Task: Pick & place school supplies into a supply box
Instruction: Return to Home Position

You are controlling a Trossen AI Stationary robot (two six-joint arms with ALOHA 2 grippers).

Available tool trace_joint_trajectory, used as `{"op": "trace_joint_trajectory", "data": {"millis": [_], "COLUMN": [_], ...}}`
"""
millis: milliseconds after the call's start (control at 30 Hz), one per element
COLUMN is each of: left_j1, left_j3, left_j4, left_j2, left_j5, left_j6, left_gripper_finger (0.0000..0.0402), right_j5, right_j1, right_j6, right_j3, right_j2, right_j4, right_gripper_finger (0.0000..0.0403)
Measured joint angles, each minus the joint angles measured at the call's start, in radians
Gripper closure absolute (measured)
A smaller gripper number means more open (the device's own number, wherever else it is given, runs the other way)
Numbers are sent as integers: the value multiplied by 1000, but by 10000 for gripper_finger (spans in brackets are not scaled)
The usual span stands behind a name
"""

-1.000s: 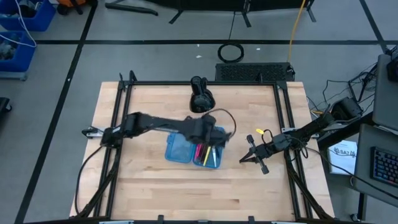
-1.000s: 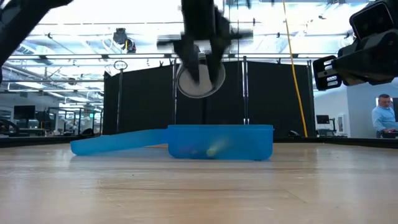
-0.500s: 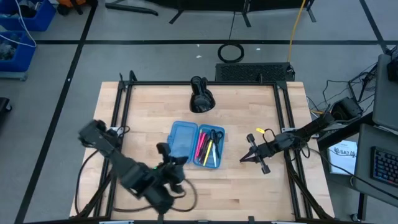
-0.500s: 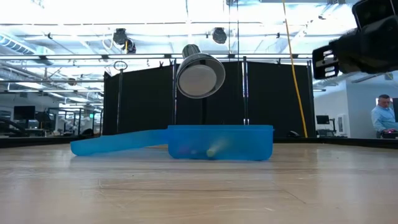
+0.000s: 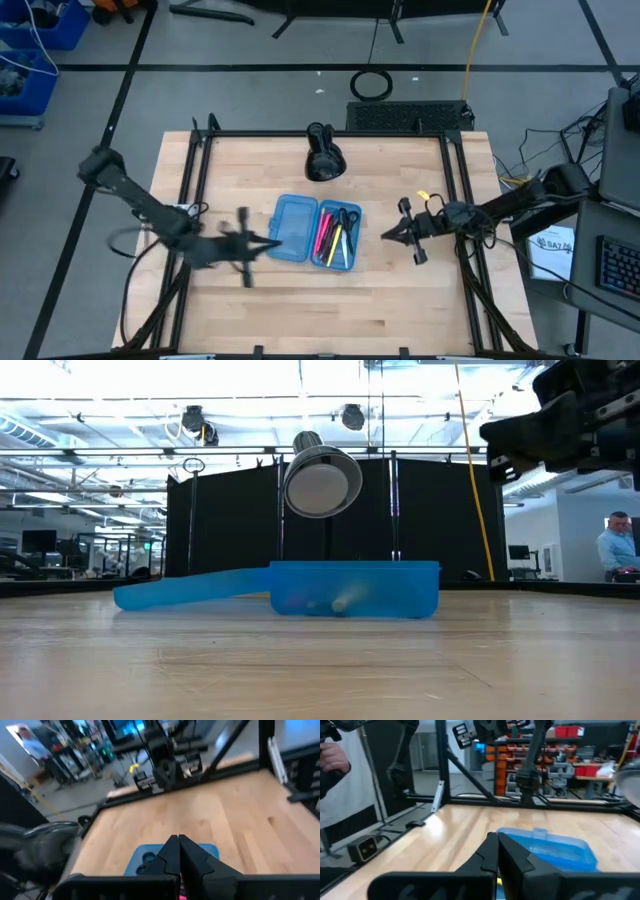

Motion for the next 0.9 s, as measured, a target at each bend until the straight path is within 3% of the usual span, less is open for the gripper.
{"op": "trace_joint_trajectory", "data": {"millis": [133,400,567,700,900], "left_j1": [-82,-75,39,168,253], "left_j3": [-146,-376,-571,-684,-802], "left_j4": [57,140,393,468,471], "left_j2": [-210,-495,-627,-687,-790], "left_j5": [-75,-26,181,350,361], "left_j6": [3,126,302,292,190], "left_gripper_finger": [400,400,401,401,401], "right_j5": [18,52,34,-96,-110], "right_j1": [-14,-13,-17,-59,-108], "right_j6": [0,-19,-10,43,99], "right_j3": [0,23,23,23,23], "right_j2": [-130,-405,-504,-511,-550], "right_j4": [-146,-415,-461,-472,-514], "right_gripper_finger": [403,403,403,403,403]}}
